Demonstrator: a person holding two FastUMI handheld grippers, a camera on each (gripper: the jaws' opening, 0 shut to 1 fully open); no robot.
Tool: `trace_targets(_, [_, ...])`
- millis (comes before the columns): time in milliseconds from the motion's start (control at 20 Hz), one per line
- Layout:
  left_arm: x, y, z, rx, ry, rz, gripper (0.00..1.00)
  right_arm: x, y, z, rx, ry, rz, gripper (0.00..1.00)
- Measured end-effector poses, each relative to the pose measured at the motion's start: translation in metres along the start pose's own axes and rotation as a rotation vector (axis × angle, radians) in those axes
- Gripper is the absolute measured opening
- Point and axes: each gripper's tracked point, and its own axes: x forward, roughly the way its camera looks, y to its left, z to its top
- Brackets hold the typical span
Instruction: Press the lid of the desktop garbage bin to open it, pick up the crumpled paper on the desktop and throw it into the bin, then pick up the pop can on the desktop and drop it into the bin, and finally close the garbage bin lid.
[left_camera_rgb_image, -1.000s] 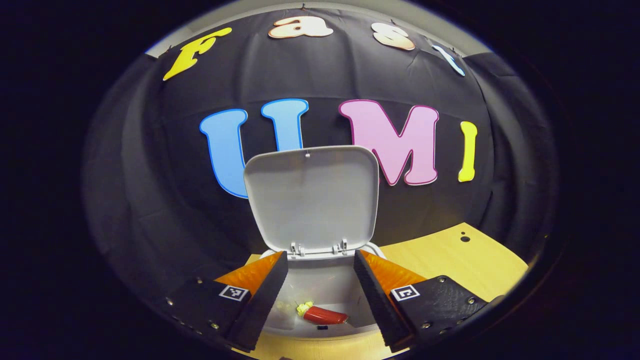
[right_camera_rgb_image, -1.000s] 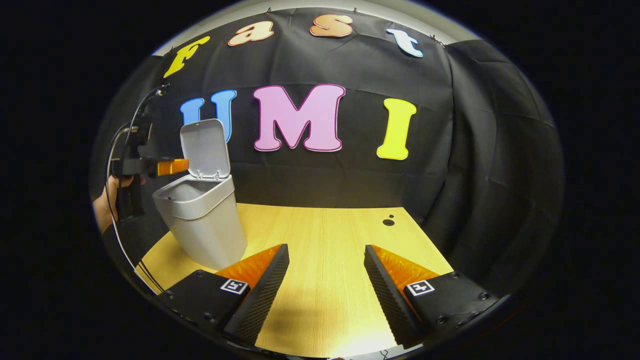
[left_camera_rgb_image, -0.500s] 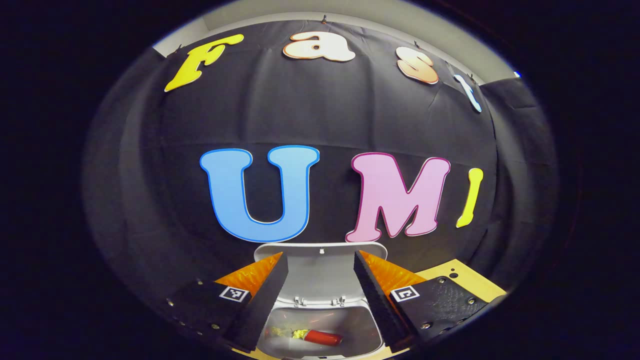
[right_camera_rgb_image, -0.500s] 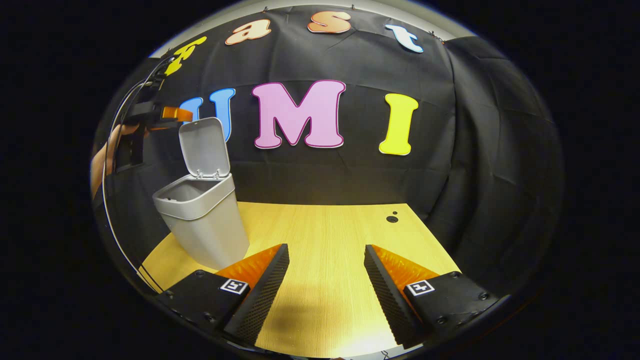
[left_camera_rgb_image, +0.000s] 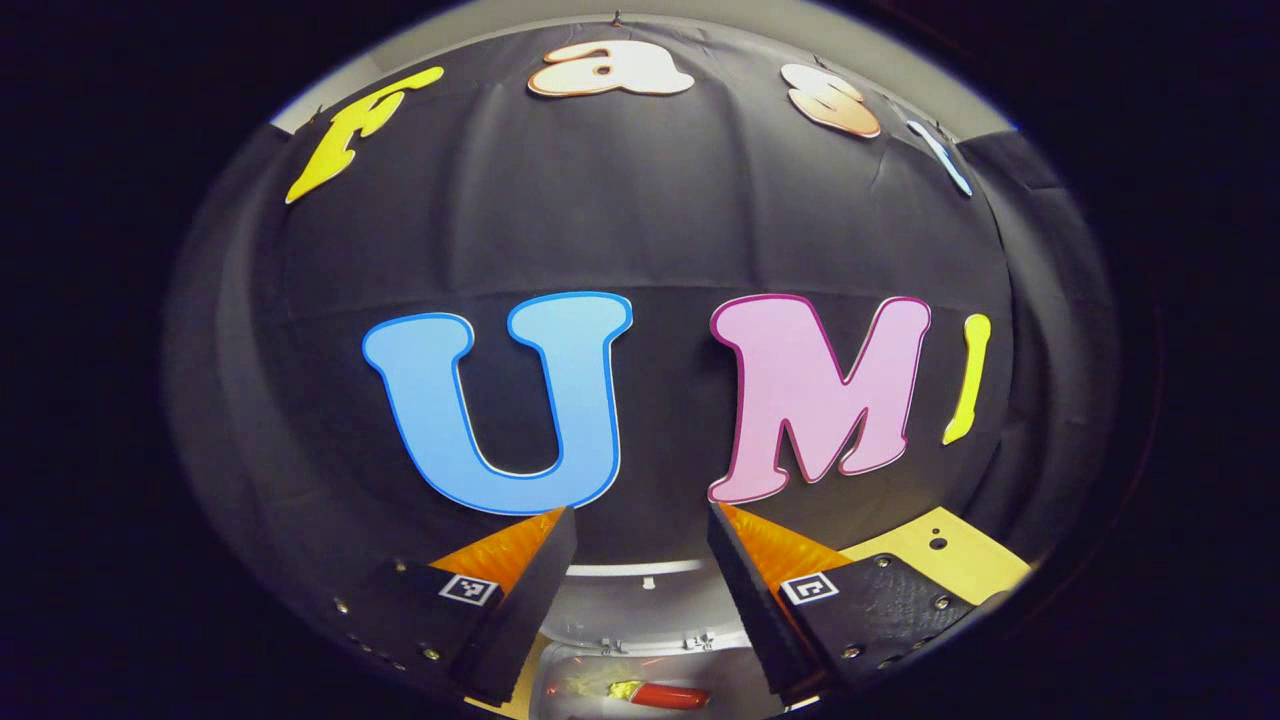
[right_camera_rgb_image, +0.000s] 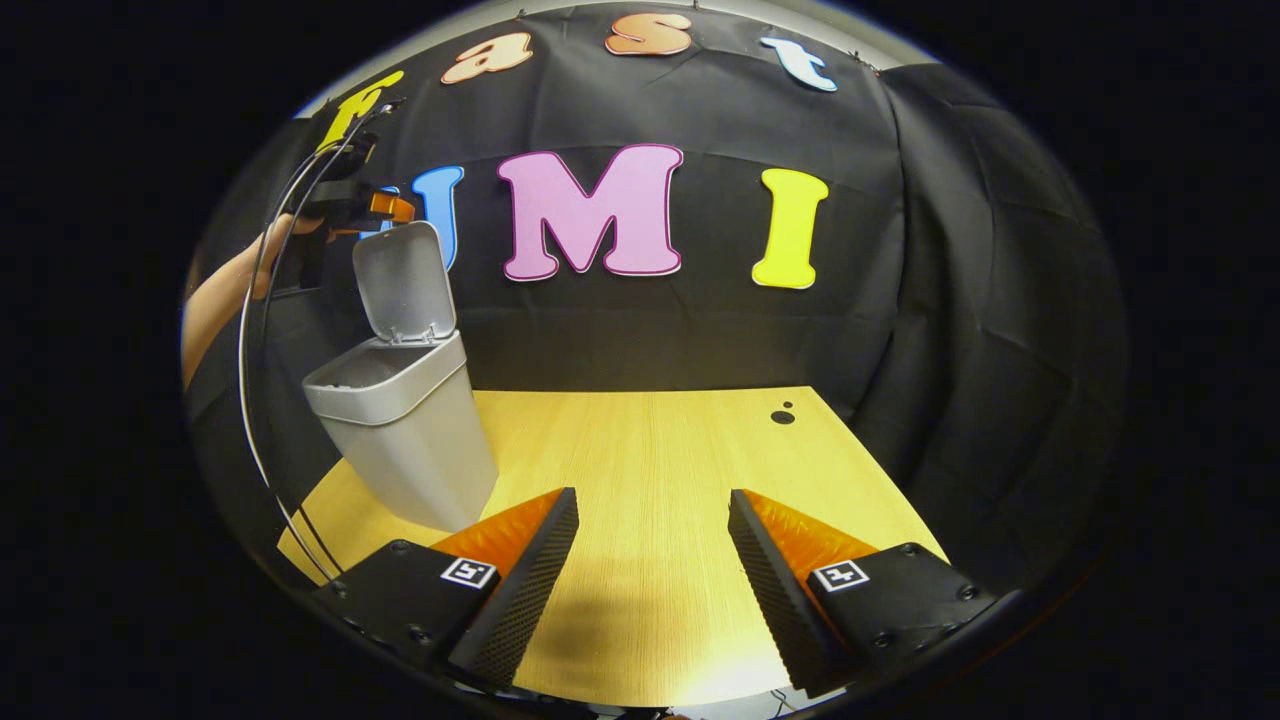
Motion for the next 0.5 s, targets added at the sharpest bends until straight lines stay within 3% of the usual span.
trace_targets(250, [-0.002, 0.0, -0.005, -0.052, 0.003, -0.023, 0.88, 0.004, 0.002, -0.003, -0.004, 0.013, 0.001, 0.98])
trace_targets(500, [-0.045, -0.005, -0.024, -0.061, 0.009, -0.028, 0.89, 0.009, 0.019, -0.006, -0.042, 0.027, 0.035, 0.98])
